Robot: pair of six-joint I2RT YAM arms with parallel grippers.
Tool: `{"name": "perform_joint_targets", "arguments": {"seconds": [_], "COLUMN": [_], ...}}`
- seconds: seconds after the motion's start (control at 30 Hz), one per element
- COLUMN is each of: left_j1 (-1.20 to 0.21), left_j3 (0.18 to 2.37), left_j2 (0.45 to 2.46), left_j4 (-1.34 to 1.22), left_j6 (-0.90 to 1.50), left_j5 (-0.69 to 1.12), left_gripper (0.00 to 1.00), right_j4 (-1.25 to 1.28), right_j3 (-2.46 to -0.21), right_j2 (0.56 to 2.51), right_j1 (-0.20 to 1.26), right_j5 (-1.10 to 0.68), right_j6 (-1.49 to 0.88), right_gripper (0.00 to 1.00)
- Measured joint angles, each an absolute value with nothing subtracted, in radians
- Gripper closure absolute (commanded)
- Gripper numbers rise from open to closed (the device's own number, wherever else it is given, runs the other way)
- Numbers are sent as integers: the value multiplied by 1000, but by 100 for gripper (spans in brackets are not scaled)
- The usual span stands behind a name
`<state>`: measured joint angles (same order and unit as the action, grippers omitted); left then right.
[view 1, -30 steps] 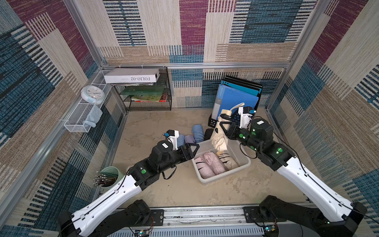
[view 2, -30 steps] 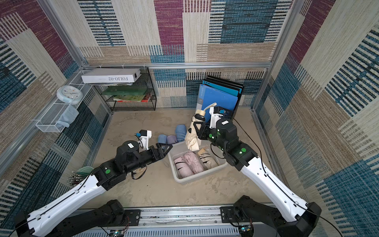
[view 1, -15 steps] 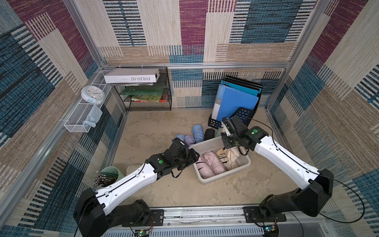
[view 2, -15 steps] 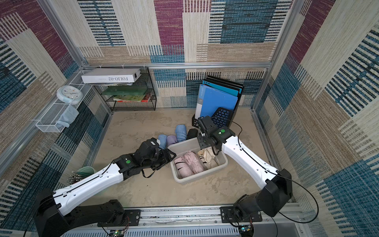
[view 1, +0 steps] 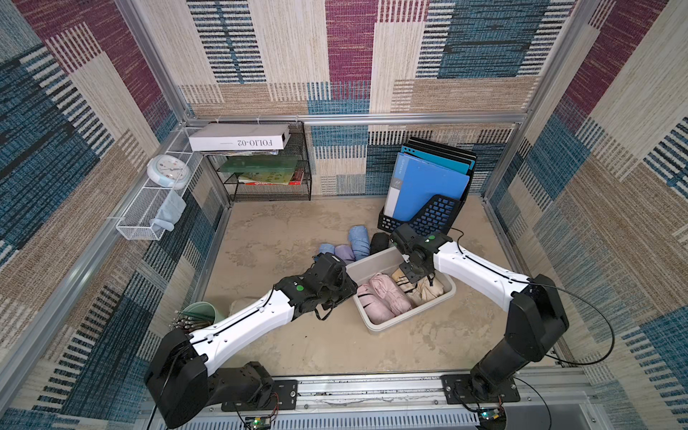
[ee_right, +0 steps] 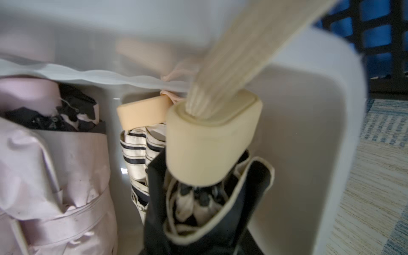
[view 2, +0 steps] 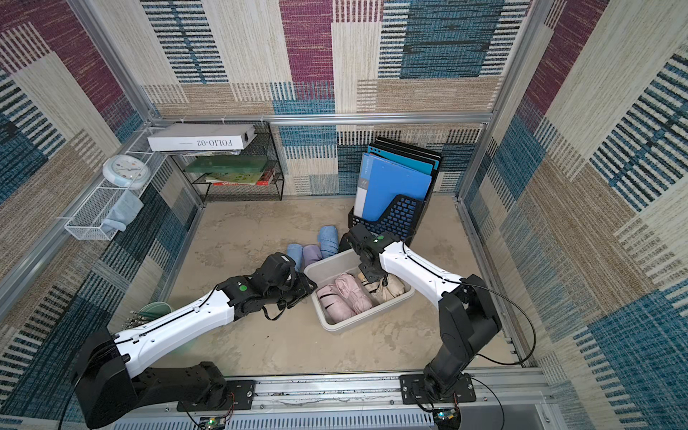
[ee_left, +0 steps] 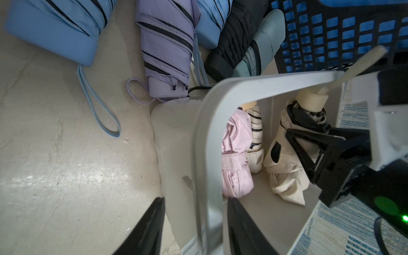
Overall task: Put the umbrella into the storage box
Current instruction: Place the umbrella in the storage box.
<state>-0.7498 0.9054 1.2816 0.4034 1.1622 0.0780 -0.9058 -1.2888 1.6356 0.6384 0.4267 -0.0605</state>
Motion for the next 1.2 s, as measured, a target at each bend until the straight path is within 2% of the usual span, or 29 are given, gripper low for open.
{"name": "perform_joint_targets", "arguments": {"seconds": [0.27, 0.53, 0.67, 0.83, 0.9, 0.97, 1.13, 1.2], "left_j1": [-750, -750, -750, -749, -750, -750, -750, -750], "left_j3": [919, 909, 899, 889, 885, 881, 876, 876], "left_j2": [1303, 1304, 1304, 1302, 1302, 1302, 1302, 1298], "left_j4": [397, 367, 358, 357, 355, 349, 330, 325], "left_j6": [1131, 1106, 1098, 1088, 1084, 1082, 1076, 1073], "left_j5": [78, 66, 53, 34, 31, 30, 32, 35], "left_gripper": [65, 67, 67, 68, 68, 69, 69, 68], "right_j4": [-890, -783, -731, -677, -671, -680, -754, -779], "right_j3": [-1251, -1159, -1134, -1108, -1104, -1110, -1165, -1182], "right_j2": [1652, 1664, 1655, 1615, 1608, 1608, 1625, 1623], "right_j1": [642, 641, 630, 584, 570, 566, 565, 564], "right_j5": [414, 395, 304, 80, 42, 46, 149, 188], "right_j6": [-64, -77, -79, -88, -93, -100, -139, -152], "right_gripper": [94, 95, 96, 95, 95, 92, 59, 53]}}
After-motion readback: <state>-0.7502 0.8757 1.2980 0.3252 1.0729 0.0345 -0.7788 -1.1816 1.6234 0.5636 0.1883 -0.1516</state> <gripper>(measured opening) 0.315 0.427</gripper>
